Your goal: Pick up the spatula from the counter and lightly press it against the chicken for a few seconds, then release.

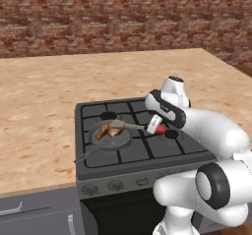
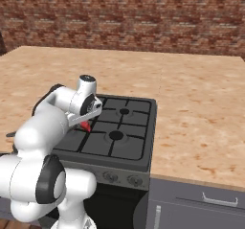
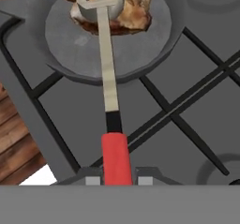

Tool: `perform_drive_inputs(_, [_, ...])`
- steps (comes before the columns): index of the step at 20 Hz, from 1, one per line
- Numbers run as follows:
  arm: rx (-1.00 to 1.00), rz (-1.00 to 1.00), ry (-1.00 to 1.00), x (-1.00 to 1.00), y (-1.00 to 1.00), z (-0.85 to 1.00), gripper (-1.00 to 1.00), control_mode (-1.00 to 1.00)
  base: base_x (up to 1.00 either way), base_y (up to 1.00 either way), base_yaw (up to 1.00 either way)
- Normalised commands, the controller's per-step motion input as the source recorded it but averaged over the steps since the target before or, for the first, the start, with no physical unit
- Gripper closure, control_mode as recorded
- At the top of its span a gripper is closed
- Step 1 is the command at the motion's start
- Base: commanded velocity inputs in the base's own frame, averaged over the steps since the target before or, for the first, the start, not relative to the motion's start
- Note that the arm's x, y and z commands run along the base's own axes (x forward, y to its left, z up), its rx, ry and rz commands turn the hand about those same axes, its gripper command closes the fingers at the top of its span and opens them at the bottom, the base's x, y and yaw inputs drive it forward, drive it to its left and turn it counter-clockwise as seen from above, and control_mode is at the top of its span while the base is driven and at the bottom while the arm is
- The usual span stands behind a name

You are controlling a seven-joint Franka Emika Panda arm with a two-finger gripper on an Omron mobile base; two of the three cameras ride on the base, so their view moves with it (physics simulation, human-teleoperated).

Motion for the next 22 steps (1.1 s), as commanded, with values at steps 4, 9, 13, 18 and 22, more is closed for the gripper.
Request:
perform_drive_inputs(4, [-0.03, 0.00, 0.00, 0.04, 0.03, -0.20, 1.00, -1.00, 0.00, 0.00, 0.00])
perform_drive_inputs(9, [-0.03, 0.00, 0.00, 0.07, 0.05, -0.19, 1.00, -1.00, 0.00, 0.00, 0.00])
perform_drive_inputs(13, [-0.02, 0.00, 0.00, 0.08, 0.05, -0.17, 1.00, -1.00, 0.00, 0.00, 0.00])
perform_drive_inputs(18, [-0.02, 0.00, 0.00, 0.05, 0.04, -0.14, 1.00, -1.00, 0.00, 0.00, 0.00])
perform_drive_inputs(22, [-0.02, 0.00, 0.00, 0.01, 0.03, -0.11, 1.00, -1.00, 0.00, 0.00, 0.00])
